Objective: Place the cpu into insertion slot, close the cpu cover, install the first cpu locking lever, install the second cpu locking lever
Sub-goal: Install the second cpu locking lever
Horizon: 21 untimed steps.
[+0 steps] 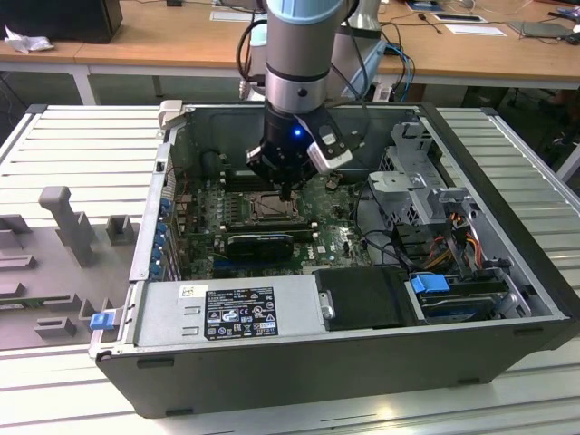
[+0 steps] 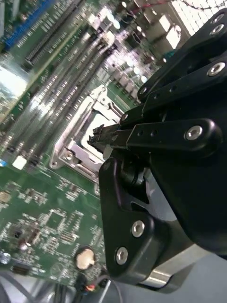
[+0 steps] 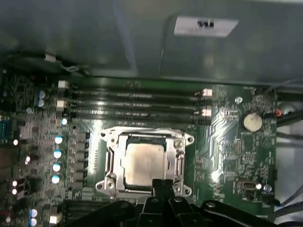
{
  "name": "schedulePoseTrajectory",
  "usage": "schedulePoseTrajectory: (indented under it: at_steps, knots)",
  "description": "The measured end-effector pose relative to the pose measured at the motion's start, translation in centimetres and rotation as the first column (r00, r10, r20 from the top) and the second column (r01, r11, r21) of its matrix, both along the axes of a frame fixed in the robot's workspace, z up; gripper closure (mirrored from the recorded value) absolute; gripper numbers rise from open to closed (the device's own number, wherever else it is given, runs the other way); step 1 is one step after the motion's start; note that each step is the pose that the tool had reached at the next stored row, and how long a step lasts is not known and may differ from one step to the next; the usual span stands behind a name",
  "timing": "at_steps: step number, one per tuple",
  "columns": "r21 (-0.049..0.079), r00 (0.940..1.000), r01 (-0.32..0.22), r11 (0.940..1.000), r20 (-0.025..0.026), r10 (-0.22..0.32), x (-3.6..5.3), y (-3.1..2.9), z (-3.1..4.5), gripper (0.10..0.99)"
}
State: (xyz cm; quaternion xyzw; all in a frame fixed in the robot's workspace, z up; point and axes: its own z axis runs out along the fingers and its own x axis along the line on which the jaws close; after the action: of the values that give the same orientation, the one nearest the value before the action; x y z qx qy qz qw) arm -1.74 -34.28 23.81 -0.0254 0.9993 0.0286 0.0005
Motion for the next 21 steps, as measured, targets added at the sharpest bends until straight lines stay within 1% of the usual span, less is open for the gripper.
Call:
schedulePoseTrajectory:
  at_steps: [1,2,4,6,7,9,11,14,15,17,18,21]
  knots:
    - [0.001,1.0000,-0.001,1.0000,-0.0009,0.001,0.00,-0.56,-0.21,0.980]
    - [0.002,1.0000,-0.002,1.0000,-0.0010,0.002,0.00,-0.93,-0.28,0.980]
    - [0.007,1.0000,-0.002,1.0000,-0.0009,0.002,0.00,-1.57,-0.39,0.980]
    - [0.012,1.0000,-0.004,0.9999,-0.0010,0.004,-0.02,-2.05,-0.45,0.980]
    - [0.017,1.0000,-0.004,0.9998,-0.0009,0.004,-0.23,-2.45,-0.48,0.980]
    - [0.021,1.0000,-0.005,0.9998,-0.0010,0.005,-0.68,-2.64,-0.49,0.980]
    - [0.026,1.0000,-0.006,0.9996,-0.0009,0.006,-1.84,-2.77,-0.50,0.980]
    - [0.031,1.0000,-0.008,0.9995,-0.0008,0.008,-2.89,-2.86,-0.53,0.980]
    - [0.035,0.9999,-0.013,0.9993,-0.0008,0.013,-3.46,-2.92,-0.60,0.980]
    - [0.042,0.9998,-0.021,0.9989,-0.0008,0.021,-3.84,-3.05,-0.75,0.980]
    - [0.048,0.9997,-0.025,0.9985,-0.0005,0.025,-3.95,-3.24,-0.96,0.980]
    - [0.061,0.9995,-0.032,0.9976,-0.0002,0.032,-4.26,-3.37,-1.27,0.980]
